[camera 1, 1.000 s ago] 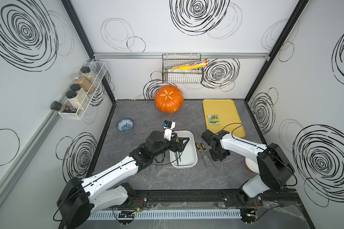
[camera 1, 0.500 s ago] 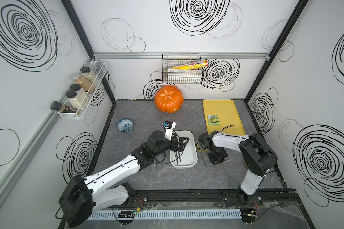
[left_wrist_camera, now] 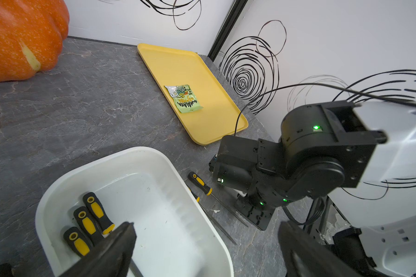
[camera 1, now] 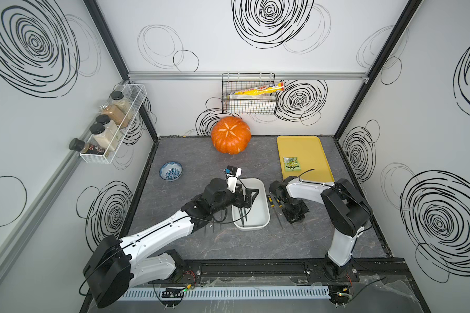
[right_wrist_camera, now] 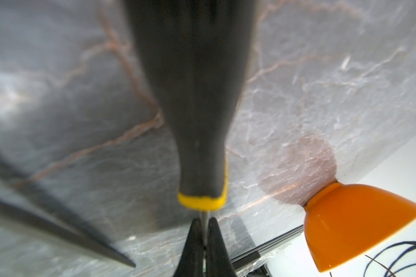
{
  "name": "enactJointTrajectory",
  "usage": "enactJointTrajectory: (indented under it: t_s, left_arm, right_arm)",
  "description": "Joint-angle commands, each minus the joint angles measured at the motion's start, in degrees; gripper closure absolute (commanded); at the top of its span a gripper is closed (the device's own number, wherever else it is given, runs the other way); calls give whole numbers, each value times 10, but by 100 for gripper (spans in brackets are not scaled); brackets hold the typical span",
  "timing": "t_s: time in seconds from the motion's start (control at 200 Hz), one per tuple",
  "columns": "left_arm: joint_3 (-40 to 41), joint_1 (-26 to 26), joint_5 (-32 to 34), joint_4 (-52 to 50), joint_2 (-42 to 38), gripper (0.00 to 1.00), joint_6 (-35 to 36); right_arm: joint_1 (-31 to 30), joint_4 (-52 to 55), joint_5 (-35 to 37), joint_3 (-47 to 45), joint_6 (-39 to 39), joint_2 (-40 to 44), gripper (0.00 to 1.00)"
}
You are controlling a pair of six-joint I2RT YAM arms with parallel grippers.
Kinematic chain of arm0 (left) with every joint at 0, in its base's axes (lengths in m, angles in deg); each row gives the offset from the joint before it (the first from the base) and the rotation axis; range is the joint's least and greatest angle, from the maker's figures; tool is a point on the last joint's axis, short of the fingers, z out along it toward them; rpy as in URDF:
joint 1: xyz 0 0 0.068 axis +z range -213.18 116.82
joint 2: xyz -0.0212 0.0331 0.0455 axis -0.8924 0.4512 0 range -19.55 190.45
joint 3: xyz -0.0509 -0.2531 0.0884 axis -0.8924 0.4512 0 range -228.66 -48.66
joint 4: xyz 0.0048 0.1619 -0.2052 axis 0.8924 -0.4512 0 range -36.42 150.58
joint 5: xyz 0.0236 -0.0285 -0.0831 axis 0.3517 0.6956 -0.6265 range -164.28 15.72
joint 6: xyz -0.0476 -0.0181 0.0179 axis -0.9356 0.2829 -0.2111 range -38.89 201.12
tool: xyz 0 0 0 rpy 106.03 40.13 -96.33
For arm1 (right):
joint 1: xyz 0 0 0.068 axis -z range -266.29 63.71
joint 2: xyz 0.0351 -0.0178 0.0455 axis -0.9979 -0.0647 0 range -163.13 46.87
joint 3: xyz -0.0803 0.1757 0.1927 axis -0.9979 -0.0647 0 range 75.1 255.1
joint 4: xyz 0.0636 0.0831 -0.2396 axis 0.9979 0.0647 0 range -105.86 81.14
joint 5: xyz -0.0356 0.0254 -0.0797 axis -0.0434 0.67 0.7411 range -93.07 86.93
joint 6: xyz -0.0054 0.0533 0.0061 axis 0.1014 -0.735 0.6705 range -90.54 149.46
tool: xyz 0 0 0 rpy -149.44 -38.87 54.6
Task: Take the file tool out of the storage box
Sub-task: Place the file tool at the center of the board, then pick up the file tool from the storage box.
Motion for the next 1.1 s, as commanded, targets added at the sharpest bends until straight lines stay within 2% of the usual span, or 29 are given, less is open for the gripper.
enactJointTrajectory:
  t_s: [0.0,0.265,0.476,0.776,0.841,0.931,1.031,1.096]
  left_arm:
    - [-14,4,-5,15,0,1,3]
    - [-15,4,-2,13,0,1,2]
    - [-16,4,2,7,3,1,-1]
    - [-63,13,44,-85,75,1,-13]
    - [-82,12,74,-124,94,6,-9]
    - [-102,5,130,-173,119,8,-19]
    - [-114,5,136,-190,148,10,-28]
    - [-139,3,144,-219,180,16,-28]
  right_arm:
    - [1,-17,-16,11,9,-24,93]
    - [1,-21,-34,23,23,-42,85]
    - [-1,-14,-16,35,20,-6,81]
    - [-68,27,-1,74,-27,96,76]
    - [-77,22,6,75,-30,112,76]
    - [-80,-16,8,63,-23,152,76]
    - [-79,-78,5,34,-13,240,75]
    - [-78,-128,7,5,-13,309,65]
